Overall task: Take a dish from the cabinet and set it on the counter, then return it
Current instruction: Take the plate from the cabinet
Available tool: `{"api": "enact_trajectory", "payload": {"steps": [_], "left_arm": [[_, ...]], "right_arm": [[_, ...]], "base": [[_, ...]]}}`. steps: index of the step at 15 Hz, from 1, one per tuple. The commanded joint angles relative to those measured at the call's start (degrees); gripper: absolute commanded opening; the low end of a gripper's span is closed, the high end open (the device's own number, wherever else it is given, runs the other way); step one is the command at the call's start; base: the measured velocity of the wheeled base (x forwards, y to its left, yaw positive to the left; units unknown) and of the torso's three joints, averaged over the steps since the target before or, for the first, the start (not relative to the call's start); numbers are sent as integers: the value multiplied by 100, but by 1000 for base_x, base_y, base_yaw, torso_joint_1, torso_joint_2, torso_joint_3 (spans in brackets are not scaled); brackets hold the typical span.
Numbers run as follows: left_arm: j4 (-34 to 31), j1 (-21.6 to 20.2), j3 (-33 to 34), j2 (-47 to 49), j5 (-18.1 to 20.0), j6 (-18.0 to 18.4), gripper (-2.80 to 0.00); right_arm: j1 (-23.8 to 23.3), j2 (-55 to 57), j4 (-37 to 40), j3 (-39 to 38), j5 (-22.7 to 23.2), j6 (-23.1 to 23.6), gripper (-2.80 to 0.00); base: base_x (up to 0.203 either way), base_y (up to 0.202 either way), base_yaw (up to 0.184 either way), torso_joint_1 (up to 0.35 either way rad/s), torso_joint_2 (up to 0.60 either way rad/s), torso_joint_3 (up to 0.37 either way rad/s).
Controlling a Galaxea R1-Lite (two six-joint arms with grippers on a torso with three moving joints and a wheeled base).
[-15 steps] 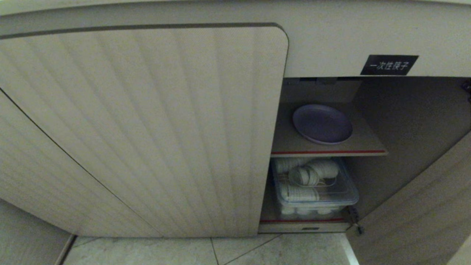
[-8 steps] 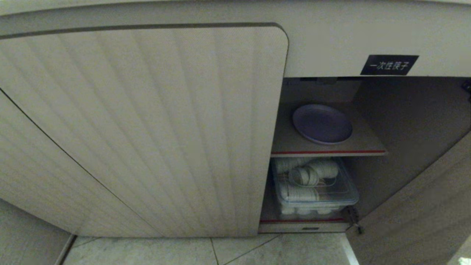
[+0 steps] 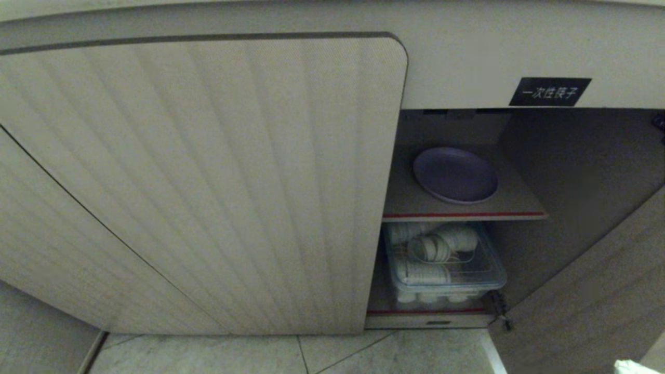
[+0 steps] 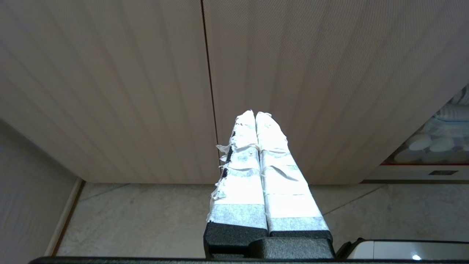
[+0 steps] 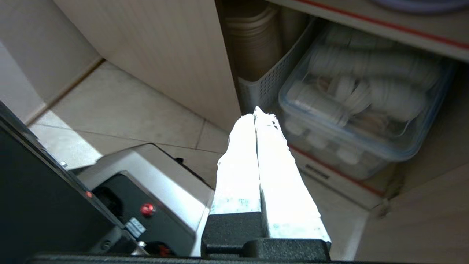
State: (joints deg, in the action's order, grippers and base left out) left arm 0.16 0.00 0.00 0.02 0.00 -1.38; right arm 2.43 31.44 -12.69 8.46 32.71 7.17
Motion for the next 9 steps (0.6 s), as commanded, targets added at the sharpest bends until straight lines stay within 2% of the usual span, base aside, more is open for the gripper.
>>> {"api": "enact_trajectory", "payload": {"steps": [1,9], "left_arm": [[2,0,0,-2,0,-3,-280],[2,0,0,-2,0,-3,-280]], "right_arm": [[4,46,-5,-16,16,-5,-280],[-102,187,-5,-37,16,-14,-280]], "base": [[0,0,0,0,0,0],[0,0,0,0,0,0]]}}
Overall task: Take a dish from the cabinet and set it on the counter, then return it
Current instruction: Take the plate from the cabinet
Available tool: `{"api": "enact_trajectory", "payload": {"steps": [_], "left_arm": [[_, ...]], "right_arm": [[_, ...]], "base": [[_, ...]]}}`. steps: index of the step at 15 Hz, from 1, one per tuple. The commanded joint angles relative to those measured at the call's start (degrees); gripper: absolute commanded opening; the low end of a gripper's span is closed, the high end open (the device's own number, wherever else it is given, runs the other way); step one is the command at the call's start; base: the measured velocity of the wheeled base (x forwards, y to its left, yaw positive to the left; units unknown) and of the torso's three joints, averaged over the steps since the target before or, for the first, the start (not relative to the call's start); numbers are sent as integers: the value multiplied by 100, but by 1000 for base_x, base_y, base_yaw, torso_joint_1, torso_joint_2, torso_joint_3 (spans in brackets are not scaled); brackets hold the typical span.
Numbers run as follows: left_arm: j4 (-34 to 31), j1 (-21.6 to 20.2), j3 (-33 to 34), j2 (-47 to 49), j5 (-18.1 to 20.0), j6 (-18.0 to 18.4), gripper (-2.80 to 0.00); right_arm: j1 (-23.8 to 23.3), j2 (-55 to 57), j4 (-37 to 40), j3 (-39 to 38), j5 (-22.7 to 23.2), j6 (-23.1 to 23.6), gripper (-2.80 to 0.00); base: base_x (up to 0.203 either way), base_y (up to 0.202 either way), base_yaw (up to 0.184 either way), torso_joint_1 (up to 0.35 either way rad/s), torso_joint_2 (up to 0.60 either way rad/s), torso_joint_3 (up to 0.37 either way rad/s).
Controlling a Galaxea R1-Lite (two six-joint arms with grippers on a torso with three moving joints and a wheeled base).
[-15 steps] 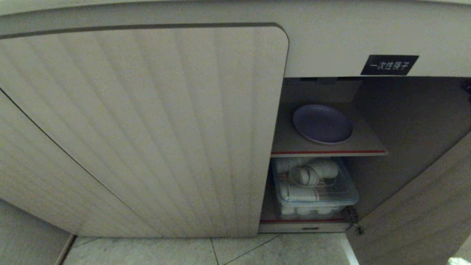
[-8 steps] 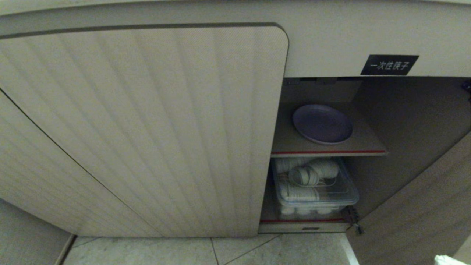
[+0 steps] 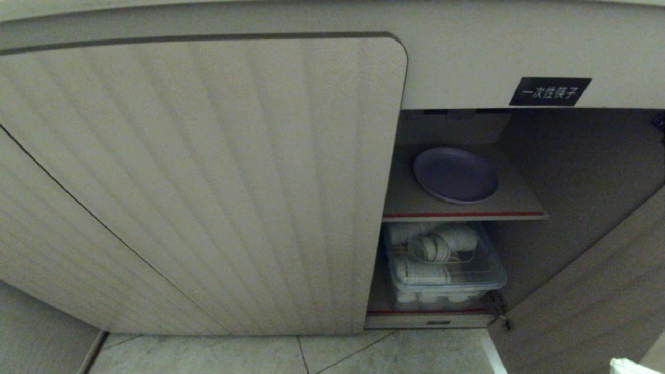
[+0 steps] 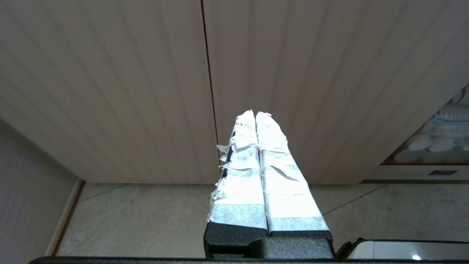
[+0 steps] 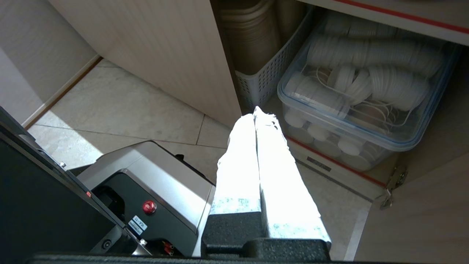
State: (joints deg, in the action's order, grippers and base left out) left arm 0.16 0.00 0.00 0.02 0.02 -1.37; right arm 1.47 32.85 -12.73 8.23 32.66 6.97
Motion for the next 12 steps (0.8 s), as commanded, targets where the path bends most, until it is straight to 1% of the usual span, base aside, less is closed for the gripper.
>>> {"api": "enact_trajectory", "payload": {"steps": [1,6,9,12], "left_arm": [[8,0,0,-2,-2,-4,-280],[2,0,0,-2,-2,-4,-280],[2,0,0,-2,-2,1,-280],[2,0,0,-2,-2,-4,-280]], "right_arm": [[-15,46,7,-23,21,0,-280],[-41,-16,95,-128,11,-180,-280],[-46,-7,140,-124,4,-205,-280],[-41,33,485,-33,-5,-273,-280]], "base": [[0,0,0,0,0,0],[0,0,0,0,0,0],[0,0,0,0,0,0],[0,0,0,0,0,0]]}}
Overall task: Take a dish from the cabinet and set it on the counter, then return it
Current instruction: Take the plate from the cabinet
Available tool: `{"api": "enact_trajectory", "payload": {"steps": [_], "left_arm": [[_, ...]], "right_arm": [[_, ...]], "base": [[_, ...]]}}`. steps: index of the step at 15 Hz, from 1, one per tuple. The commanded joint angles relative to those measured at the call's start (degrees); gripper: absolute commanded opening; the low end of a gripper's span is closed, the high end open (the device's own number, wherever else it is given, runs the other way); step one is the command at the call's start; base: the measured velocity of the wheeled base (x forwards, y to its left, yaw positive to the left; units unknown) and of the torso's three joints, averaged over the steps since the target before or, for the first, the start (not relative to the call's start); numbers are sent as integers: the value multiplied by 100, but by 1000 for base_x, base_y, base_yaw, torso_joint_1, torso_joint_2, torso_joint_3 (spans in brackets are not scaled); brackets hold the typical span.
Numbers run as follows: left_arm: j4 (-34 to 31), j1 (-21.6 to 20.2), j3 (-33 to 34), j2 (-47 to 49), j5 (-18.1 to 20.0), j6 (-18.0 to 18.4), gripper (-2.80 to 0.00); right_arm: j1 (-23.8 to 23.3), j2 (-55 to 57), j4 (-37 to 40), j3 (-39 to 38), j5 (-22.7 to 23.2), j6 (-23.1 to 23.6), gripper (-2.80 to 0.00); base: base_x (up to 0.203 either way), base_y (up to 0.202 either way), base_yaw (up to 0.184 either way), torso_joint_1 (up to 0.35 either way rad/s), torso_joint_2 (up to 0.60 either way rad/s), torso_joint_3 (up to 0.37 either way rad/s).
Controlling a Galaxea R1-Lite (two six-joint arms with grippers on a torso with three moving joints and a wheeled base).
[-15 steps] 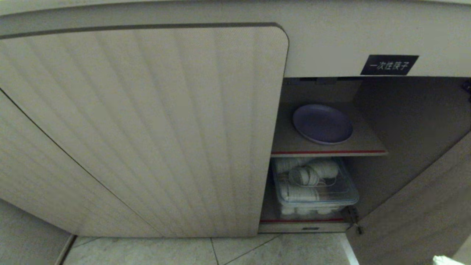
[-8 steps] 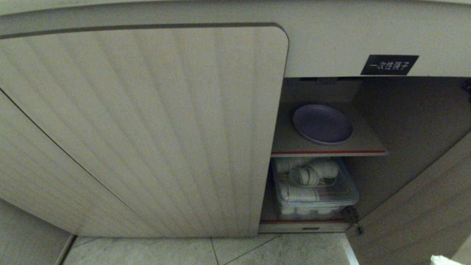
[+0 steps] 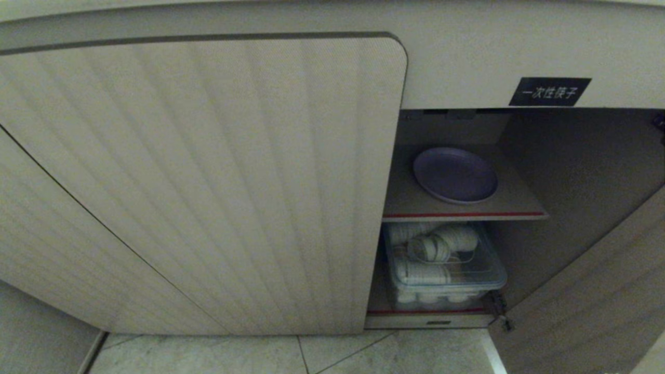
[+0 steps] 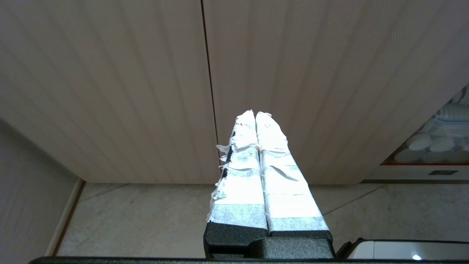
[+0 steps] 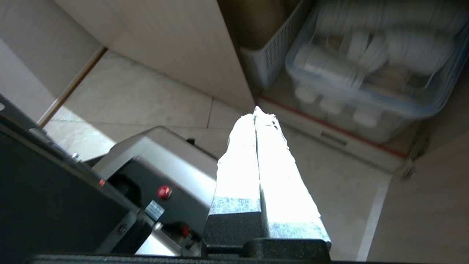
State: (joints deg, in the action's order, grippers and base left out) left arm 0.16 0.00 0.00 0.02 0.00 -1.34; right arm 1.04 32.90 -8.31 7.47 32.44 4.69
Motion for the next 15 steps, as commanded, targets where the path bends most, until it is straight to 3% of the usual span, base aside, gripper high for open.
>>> {"api": "enact_trajectory", "payload": {"steps": [1,15], "left_arm": [[2,0,0,-2,0,-2,-280],[7,0,0,-2,0,-7,-280]], "right_arm": [[2,41,61,70,17,-147,-280],[2,1743,-141,533,8,-179,-280]], "base": [[0,0,0,0,0,0],[0,0,0,0,0,0]]}}
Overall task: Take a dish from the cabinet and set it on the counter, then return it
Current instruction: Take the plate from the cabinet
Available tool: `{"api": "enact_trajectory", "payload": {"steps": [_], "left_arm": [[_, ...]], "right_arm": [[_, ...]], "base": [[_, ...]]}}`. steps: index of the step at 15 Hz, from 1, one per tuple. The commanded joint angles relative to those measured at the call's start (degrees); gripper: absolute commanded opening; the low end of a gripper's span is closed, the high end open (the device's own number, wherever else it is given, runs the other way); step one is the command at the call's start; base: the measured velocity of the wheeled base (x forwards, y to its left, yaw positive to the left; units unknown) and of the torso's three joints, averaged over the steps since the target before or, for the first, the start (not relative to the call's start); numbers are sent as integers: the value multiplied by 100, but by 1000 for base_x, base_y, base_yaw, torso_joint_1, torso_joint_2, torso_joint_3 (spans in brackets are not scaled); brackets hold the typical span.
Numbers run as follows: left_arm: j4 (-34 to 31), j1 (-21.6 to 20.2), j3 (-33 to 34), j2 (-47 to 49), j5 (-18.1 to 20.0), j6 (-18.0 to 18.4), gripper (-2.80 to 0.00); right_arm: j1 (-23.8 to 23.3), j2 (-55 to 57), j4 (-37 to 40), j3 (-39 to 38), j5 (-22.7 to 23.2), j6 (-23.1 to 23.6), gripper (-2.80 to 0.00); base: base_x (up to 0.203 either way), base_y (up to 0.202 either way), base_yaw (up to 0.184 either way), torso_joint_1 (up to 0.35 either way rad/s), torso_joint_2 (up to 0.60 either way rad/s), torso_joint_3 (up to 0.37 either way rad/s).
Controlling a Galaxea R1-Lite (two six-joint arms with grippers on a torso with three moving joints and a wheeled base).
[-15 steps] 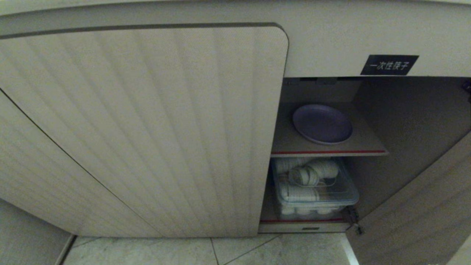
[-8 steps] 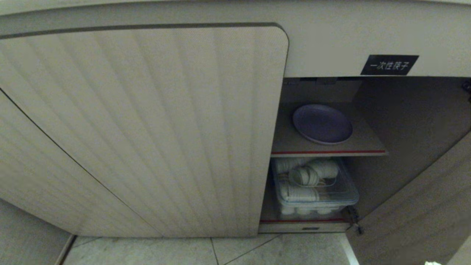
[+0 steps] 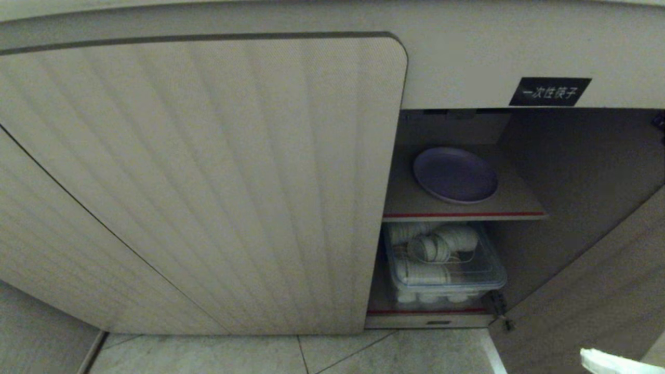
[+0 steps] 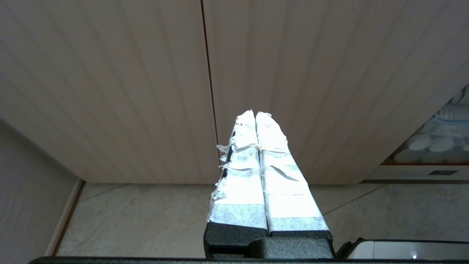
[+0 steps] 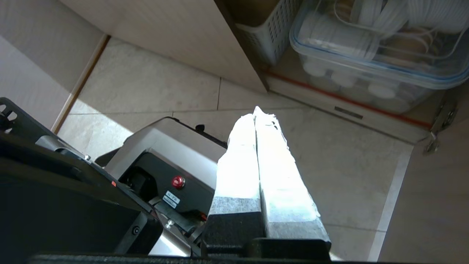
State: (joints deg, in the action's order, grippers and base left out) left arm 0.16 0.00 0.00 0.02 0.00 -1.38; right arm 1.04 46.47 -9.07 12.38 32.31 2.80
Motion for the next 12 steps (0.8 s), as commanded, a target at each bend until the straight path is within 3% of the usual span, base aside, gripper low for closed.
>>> {"api": "enact_trajectory", "payload": {"steps": [1,8,12], "left_arm": [[2,0,0,-2,0,-3,-280],[2,0,0,-2,0,-3,-280],[2,0,0,-2,0,-3,-280]], "right_arm": [[2,548,-171,41,21,15,-280],[113,2011,-1425,54,37,66,-280],[347,2991,-2780,41,25,64,-280]], "base": [[0,0,0,0,0,0],[0,0,0,0,0,0],[0,0,0,0,0,0]]}}
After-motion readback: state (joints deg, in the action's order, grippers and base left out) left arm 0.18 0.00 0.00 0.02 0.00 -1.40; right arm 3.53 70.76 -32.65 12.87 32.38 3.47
